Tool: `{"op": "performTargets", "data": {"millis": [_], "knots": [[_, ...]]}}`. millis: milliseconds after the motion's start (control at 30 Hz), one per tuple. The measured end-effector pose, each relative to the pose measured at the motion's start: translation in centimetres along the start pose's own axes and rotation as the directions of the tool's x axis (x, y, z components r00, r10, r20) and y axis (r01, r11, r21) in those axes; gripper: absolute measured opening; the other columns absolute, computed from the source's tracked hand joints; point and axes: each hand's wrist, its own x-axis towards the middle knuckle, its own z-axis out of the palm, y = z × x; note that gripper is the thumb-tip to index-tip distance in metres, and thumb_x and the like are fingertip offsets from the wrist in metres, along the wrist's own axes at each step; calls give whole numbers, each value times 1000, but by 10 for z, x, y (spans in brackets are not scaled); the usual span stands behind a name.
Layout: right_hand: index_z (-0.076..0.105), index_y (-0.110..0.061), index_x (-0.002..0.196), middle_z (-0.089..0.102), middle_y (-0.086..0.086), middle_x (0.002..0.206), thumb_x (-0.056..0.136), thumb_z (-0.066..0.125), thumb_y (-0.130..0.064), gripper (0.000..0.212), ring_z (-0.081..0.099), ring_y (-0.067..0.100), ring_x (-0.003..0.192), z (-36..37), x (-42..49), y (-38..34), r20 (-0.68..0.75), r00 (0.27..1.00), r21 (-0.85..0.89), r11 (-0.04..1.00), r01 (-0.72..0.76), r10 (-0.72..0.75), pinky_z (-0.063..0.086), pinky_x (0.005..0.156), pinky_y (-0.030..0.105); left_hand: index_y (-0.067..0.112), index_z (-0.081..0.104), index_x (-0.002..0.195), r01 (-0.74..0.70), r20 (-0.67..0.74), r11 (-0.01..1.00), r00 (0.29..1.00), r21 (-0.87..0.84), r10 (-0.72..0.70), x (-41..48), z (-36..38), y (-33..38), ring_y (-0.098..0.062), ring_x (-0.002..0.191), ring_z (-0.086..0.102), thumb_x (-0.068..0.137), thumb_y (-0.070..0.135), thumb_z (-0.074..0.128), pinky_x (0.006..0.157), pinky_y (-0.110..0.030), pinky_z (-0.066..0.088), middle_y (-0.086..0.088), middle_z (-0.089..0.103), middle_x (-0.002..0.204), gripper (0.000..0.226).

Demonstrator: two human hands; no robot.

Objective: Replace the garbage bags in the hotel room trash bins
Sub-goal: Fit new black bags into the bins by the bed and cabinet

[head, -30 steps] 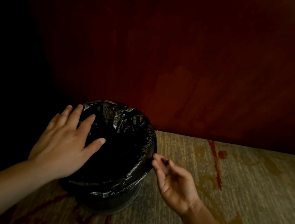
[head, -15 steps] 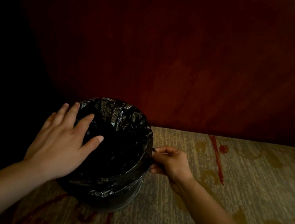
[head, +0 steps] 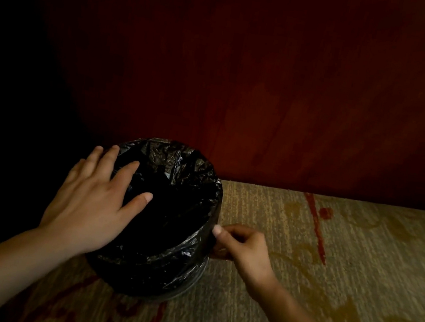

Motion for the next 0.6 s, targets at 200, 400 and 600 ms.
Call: {"op": "performTargets", "data": {"millis": [200, 400, 600], "knots": [[73, -3, 87, 75, 16, 80, 87, 69, -1, 5, 75, 29, 73, 1, 6, 5, -35, 999, -187, 982, -1, -6, 63, 72, 45, 31, 12, 157, 9, 6, 1000, 1000, 3, -9, 1, 0, 3, -25, 153, -7, 87, 77, 10, 123, -45, 7, -5, -4, 167, 84], [75, -4, 82, 76, 11, 81, 92, 58, 0, 21, 74, 24, 77, 5, 13, 10, -101, 995, -211, 978, -9, -12, 63, 71, 40, 30, 18, 157, 3, -16, 1000, 1000, -25, -3, 0, -1, 2, -26, 153, -4, 87, 78, 10, 122, -47, 8, -6, 2, 167, 85], [66, 12, 109, 69, 22, 98, 92, 52, 7, 22, 69, 24, 83, -3, 16, 17, 46, 967, 377, 892, -249, 250, 58, 79, 39, 31, 18, 156, -5, -20, 1000, 1000, -11, 5, 0, 0, 1, -26, 153, -4, 81, 77, 4, 122, -46, 8, -6, 4, 167, 89]]}}
